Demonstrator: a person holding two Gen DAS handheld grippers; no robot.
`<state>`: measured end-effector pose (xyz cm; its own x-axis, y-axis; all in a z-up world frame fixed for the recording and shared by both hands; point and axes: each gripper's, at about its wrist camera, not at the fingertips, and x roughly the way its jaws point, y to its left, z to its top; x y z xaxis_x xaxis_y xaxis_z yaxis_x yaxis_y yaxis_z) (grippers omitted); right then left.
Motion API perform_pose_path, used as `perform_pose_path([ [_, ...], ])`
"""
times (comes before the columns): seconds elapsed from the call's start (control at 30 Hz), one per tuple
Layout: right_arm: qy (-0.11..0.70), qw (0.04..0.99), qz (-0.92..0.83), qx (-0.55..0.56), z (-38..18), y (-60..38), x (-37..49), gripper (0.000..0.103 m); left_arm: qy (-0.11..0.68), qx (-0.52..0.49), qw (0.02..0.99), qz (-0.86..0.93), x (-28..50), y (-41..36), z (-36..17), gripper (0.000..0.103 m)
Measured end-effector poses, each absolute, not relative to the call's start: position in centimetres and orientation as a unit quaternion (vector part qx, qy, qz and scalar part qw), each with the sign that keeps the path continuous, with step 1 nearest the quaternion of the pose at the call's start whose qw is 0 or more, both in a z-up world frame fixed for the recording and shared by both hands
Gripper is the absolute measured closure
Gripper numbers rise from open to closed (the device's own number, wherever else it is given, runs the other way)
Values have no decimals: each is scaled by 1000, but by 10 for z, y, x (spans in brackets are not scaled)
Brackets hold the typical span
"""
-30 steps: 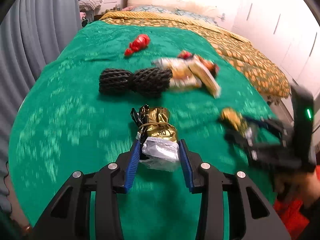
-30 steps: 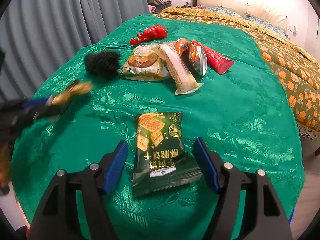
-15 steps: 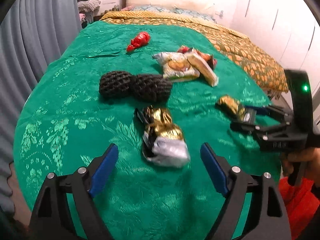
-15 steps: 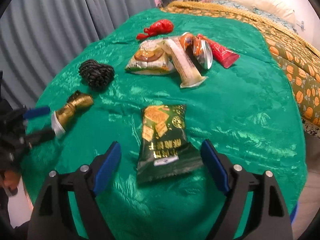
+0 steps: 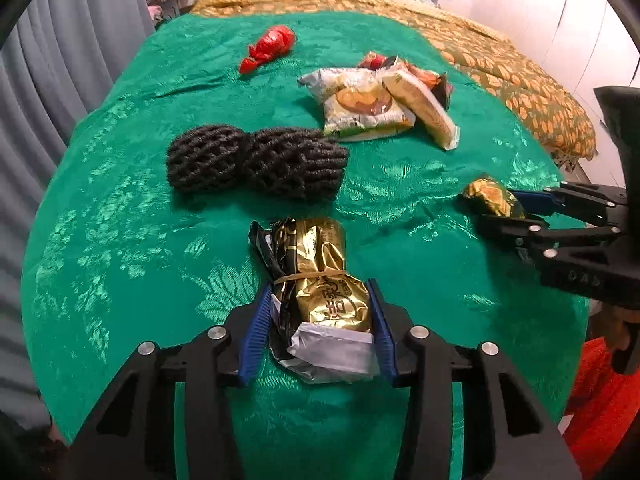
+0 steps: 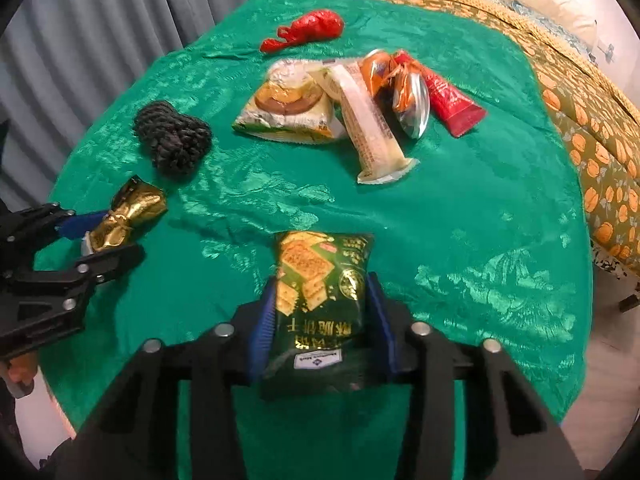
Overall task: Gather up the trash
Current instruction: 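Carry both held packets to the blue wastebasket and open both tools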
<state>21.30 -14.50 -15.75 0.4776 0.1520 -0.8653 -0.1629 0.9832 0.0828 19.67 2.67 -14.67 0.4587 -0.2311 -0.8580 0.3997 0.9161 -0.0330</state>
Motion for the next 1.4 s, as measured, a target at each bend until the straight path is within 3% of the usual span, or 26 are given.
perform_pose_path([
  [0.33, 467, 874, 127, 37, -141, -153, 170, 65, 456, 52, 859, -225, 149, 20, -124, 61],
  [0.67, 437, 887, 123, 87, -128, -197, 126, 65, 456, 49, 848, -267, 129, -39, -122, 61],
  [1.13, 434, 892, -29, 123, -137, -383, 61, 65, 446, 93, 790, -410, 73, -211, -109, 61],
  [1.4, 449, 871, -118, 161, -190, -475, 25, 65, 475, 132, 750, -440, 50, -320, -153, 60],
])
